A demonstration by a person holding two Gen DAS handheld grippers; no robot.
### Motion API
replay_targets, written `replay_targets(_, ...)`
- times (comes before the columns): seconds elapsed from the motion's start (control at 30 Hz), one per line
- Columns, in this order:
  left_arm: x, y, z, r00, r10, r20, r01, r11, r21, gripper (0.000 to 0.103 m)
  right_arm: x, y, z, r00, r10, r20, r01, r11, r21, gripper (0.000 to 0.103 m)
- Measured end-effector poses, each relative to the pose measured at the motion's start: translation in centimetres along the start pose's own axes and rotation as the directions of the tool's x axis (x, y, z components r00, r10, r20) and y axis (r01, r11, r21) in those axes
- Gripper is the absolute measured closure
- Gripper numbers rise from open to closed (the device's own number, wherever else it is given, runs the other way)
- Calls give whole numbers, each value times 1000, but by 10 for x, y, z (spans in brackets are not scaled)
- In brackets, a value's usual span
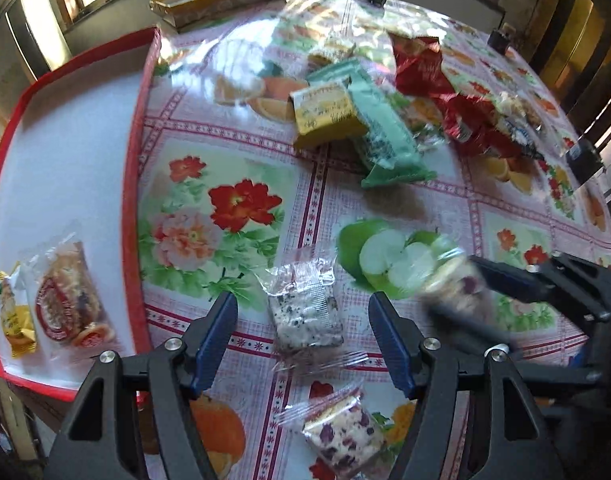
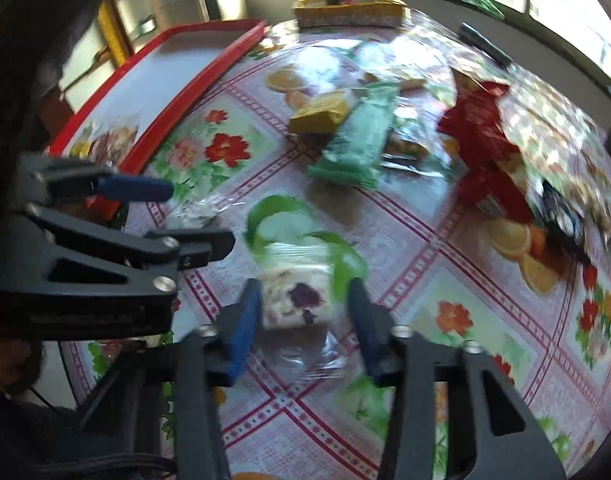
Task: Organize snacks
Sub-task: 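Grasp a nougat packet with the left tool while the right tool grasps another nougat packet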
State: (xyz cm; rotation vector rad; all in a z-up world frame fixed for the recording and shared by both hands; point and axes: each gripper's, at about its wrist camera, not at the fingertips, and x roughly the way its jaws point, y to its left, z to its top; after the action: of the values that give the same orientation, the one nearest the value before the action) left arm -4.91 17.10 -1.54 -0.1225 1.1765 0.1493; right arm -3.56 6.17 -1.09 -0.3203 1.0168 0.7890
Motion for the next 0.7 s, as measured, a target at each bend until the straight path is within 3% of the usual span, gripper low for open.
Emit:
replay_targets(0.13,-1,-8,-2,999,31,41,-32,999,29,39,-14,-21,-12,1000,-16,24,13,994,106,66)
replay_targets(0.27,-2,-9,0,998,15,60,-17,1000,25,68,-34,-42,-24,996,-10,84,-9,973,229,66)
replay_targets(0.3,-2,-9,1,998,11,58,-13,1000,26,71,-38,-45,-26,995,-12,95,-12,969,247,66)
replay_targets(0.5,-10,-12,-3,997,-1,72,-2,999,34,72,-66,-50,-31,986,-30,166,-24,949,314,75)
replay_targets(0.67,-30,-4,-5,993,-20,120,18,1000,13,72,-72,-41,-27,986,-21,163,-26,959,283,74)
replay_targets(0.7,-35,-1,-5,991,-25,128,24,1000,5,72,-71,-39,-28,987,-20,159,-25,961,274,69)
